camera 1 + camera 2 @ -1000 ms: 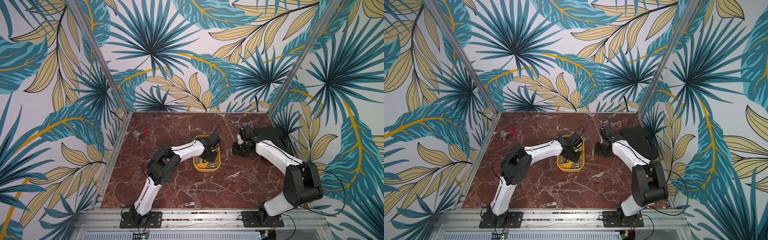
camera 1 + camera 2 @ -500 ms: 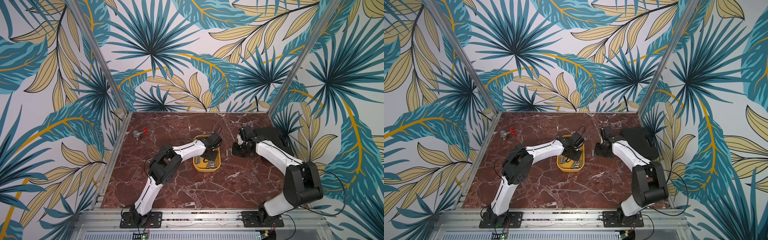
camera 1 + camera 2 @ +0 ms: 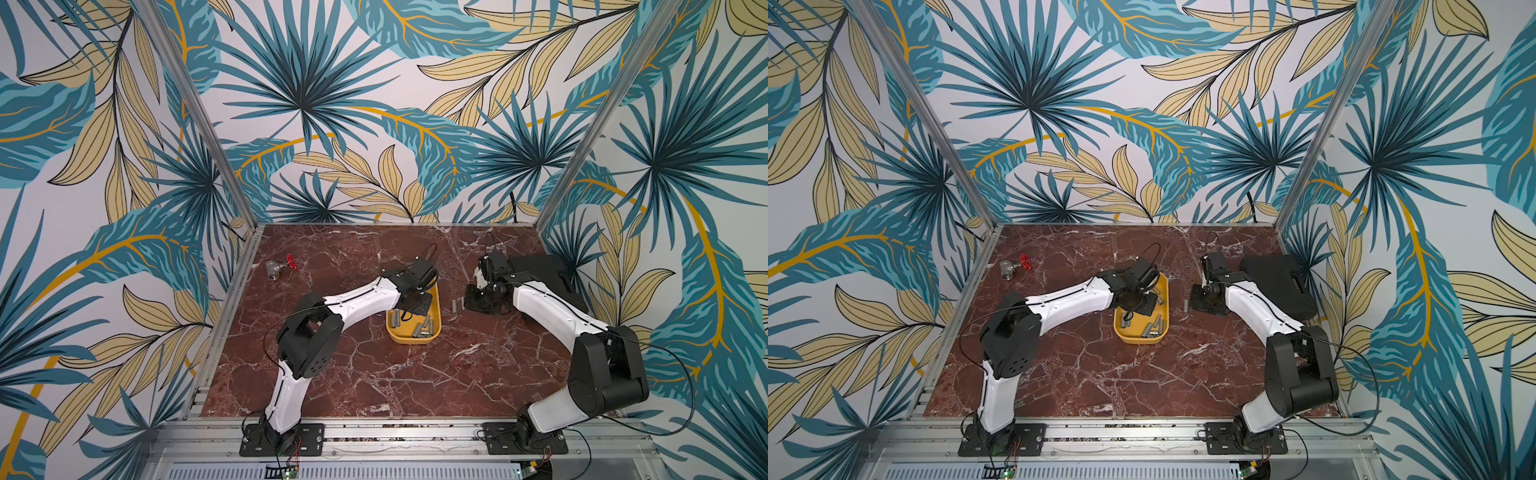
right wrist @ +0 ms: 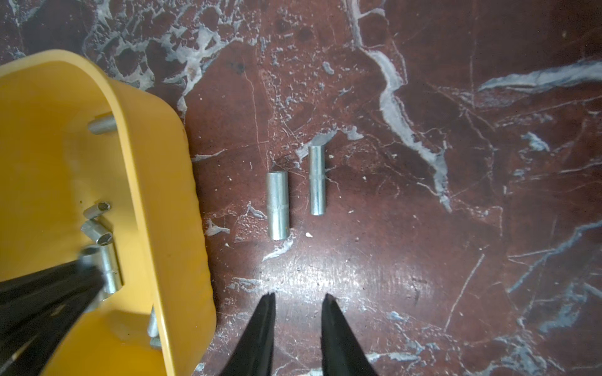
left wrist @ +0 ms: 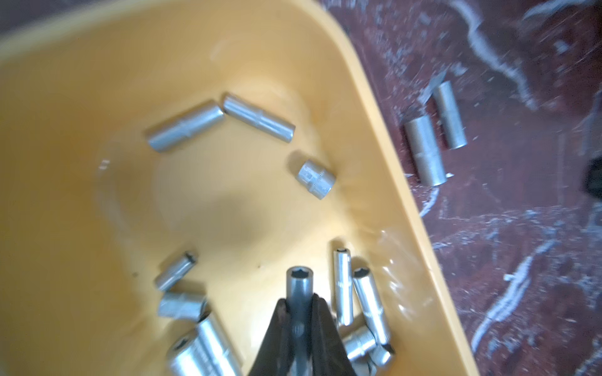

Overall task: Take out the socket from the storage box
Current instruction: Pick up the socket head from the storage box, then place the socket head at the center of the board.

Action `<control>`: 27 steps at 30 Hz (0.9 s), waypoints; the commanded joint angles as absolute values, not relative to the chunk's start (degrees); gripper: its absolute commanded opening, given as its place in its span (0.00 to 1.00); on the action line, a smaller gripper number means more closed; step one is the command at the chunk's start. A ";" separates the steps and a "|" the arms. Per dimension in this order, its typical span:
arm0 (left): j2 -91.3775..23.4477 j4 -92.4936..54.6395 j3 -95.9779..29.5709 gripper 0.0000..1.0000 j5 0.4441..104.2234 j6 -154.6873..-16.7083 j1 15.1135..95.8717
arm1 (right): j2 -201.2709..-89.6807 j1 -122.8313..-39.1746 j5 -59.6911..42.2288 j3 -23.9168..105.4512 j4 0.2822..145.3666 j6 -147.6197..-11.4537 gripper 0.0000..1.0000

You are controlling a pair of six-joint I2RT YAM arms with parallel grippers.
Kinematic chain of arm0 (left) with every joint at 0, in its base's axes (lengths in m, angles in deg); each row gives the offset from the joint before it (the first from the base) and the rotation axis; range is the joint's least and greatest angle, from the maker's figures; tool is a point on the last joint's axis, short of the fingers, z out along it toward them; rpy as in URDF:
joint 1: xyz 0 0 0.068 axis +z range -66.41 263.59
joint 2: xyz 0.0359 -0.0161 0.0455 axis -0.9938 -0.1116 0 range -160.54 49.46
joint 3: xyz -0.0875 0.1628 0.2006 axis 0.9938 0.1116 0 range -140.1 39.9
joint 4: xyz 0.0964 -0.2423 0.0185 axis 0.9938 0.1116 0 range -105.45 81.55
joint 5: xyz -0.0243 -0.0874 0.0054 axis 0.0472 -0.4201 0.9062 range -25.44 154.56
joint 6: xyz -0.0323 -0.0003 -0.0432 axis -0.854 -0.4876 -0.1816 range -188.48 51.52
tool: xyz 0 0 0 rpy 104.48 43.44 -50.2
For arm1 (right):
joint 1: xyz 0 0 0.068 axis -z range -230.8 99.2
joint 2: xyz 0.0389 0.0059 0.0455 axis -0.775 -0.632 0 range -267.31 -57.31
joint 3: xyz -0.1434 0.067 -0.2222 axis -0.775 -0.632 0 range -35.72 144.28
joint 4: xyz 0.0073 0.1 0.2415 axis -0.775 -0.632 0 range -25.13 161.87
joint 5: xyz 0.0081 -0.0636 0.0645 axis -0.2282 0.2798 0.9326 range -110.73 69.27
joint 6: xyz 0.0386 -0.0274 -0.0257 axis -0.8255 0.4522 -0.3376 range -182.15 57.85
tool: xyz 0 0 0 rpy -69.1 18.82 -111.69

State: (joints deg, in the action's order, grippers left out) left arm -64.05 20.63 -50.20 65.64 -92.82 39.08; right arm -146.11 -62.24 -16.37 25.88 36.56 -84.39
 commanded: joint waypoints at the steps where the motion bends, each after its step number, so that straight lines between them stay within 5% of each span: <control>1: -56.18 19.33 -46.26 0.11 66.81 -93.96 43.12 | -144.94 -62.15 -16.09 25.62 35.31 -84.11 0.27; 12: -44.67 20.60 -30.59 0.11 68.26 -91.92 59.63 | -145.64 -62.31 -14.95 24.66 37.12 -84.91 0.27; 27: -54.79 18.31 -27.49 0.11 63.70 -90.00 67.21 | -145.64 -62.40 -14.86 24.18 36.89 -84.74 0.27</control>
State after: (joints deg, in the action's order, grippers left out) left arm -54.15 19.80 -28.59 64.68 -90.87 66.84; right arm -146.11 -62.24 -15.28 25.66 37.13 -84.44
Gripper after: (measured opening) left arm 0.145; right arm 0.267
